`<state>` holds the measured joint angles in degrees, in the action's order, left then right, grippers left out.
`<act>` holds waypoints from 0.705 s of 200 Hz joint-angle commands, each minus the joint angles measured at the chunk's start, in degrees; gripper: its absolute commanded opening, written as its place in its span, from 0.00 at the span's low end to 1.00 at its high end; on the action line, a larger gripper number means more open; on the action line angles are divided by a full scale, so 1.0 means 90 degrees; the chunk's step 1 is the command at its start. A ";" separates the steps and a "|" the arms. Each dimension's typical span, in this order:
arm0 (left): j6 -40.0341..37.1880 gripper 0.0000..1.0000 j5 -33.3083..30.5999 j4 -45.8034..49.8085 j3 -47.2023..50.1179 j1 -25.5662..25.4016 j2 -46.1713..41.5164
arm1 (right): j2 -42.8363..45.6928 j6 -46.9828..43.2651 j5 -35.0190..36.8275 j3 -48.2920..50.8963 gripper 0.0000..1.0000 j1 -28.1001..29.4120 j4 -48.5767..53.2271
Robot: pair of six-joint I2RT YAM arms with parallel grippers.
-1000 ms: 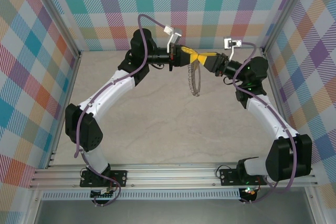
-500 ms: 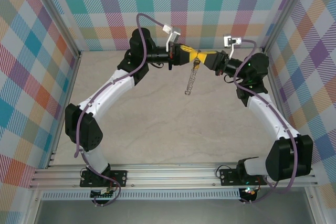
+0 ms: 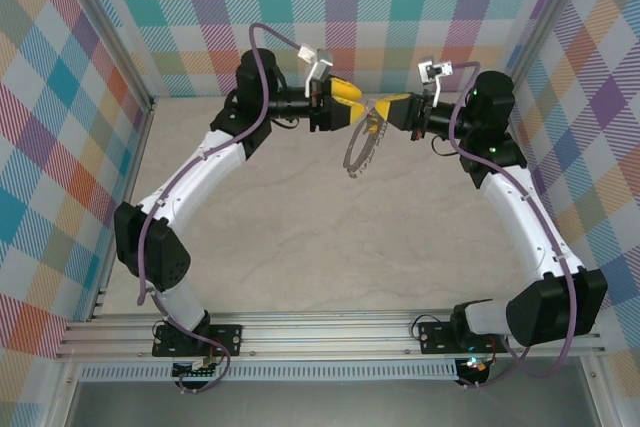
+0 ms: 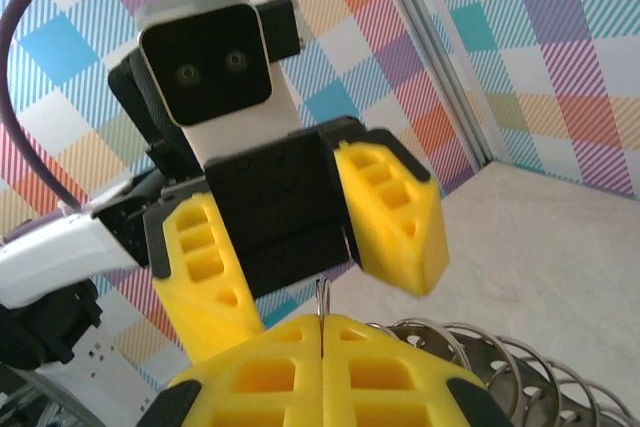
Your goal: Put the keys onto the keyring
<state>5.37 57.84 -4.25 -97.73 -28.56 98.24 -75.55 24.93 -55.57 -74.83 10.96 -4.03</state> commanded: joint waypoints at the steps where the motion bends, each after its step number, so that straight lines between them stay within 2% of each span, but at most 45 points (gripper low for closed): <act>1: -0.0520 0.58 0.0047 0.0455 -0.0030 0.0085 -0.0378 | 0.0080 -0.0764 -0.0294 -0.0336 0.00 0.0032 0.0783; 25: -0.0924 0.58 0.0164 0.1108 -0.0305 0.0082 -0.0289 | 0.0019 -0.0956 -0.0426 -0.0459 0.00 0.0035 0.1068; 79: -0.1558 0.50 0.0518 0.2397 -0.0996 -0.0045 0.0139 | -0.0158 -0.1071 -0.0814 -0.0668 0.00 0.0052 0.1324; 141: -0.1734 0.48 0.0594 0.2792 -0.1405 -0.0254 0.0471 | -0.0242 -0.1391 -0.0979 -0.0836 0.00 0.0159 0.1731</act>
<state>-8.47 61.41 18.46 -107.85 -30.00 101.71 -77.73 15.31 -61.82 -79.72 11.86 10.35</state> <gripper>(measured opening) 0.491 0.066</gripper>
